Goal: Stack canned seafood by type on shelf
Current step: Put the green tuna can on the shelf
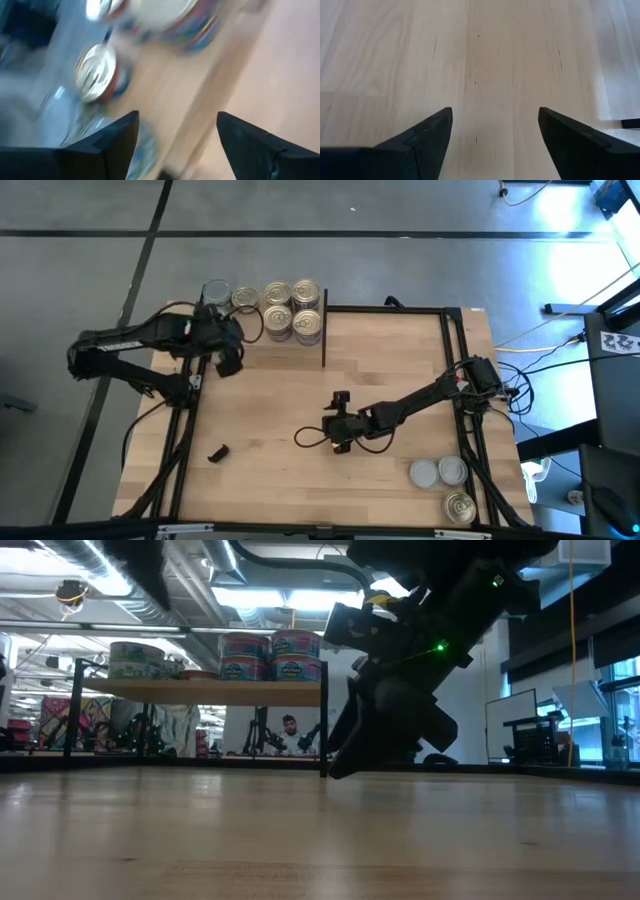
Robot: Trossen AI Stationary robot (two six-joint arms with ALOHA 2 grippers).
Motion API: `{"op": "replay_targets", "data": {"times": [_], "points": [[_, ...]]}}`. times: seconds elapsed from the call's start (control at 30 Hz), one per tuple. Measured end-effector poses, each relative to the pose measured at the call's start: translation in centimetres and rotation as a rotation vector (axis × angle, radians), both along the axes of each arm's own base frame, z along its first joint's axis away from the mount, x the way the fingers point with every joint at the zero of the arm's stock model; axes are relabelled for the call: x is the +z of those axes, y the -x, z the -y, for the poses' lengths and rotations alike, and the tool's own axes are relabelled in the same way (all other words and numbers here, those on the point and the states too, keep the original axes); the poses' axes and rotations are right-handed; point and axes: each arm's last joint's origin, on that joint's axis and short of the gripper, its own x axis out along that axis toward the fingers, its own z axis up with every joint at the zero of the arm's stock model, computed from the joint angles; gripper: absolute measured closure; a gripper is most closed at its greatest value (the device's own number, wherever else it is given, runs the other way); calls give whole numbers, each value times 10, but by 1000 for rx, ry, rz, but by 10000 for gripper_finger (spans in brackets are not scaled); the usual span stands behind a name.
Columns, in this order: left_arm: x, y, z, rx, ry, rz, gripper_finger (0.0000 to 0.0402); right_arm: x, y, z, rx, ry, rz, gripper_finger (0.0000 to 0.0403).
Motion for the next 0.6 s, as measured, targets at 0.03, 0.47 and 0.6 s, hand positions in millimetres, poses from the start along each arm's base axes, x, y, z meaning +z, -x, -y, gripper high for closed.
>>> {"op": "replay_targets", "data": {"times": [0.03,0.47,0.6], "points": [[1,-2,5,-31,1,50,137,2,1,0,1,1,-5,107],[-53,-46,85,-399,65,358,137,58,65,-33,102,-160,-233,107],[-78,-61,105,-421,104,398,137,63,95,-40,9,-335,-452,107]]}}
